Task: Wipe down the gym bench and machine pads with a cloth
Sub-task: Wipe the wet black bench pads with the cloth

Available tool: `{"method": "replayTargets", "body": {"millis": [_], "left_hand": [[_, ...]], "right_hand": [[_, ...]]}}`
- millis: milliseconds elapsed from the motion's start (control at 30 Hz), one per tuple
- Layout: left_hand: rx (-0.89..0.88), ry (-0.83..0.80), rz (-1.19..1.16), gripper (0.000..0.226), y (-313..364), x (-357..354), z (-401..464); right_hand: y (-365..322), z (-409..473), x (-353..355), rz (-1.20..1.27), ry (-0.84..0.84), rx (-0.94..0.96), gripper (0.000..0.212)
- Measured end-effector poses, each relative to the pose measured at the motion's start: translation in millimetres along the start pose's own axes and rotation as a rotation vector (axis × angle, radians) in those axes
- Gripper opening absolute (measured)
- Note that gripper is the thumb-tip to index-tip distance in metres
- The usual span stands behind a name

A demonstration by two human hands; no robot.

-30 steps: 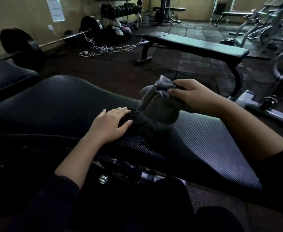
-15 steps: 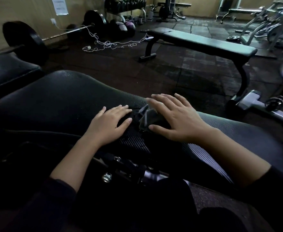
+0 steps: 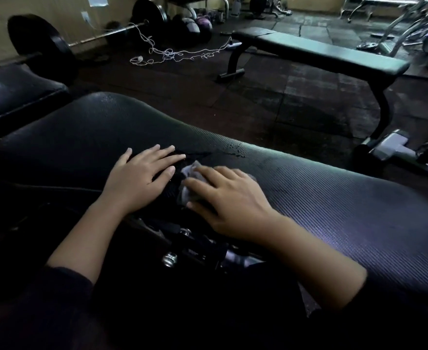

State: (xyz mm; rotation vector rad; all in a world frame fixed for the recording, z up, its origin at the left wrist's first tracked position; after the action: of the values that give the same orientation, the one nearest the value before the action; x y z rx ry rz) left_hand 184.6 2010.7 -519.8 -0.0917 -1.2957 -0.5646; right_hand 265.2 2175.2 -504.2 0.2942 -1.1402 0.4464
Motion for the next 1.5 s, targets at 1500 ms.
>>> {"method": "replayTargets", "body": {"millis": [1500], "left_hand": [[0.033,0.022,0.014,0.045,-2,-4,3]], "right_hand": [[34,-56,32,0.269,-0.015,0.206,0.039]]}}
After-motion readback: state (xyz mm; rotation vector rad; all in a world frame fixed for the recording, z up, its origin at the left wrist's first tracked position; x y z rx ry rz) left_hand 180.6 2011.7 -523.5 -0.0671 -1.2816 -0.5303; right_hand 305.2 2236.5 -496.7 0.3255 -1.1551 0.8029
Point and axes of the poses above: each hand's wrist, its own z-axis towards the middle knuckle, its own x-axis out of the back of the hand, y = z × x, the point moved 5 cm from there along z, towards the middle knuckle, and after that the axes turned 6 degrees about y, right-handed, at the moved point
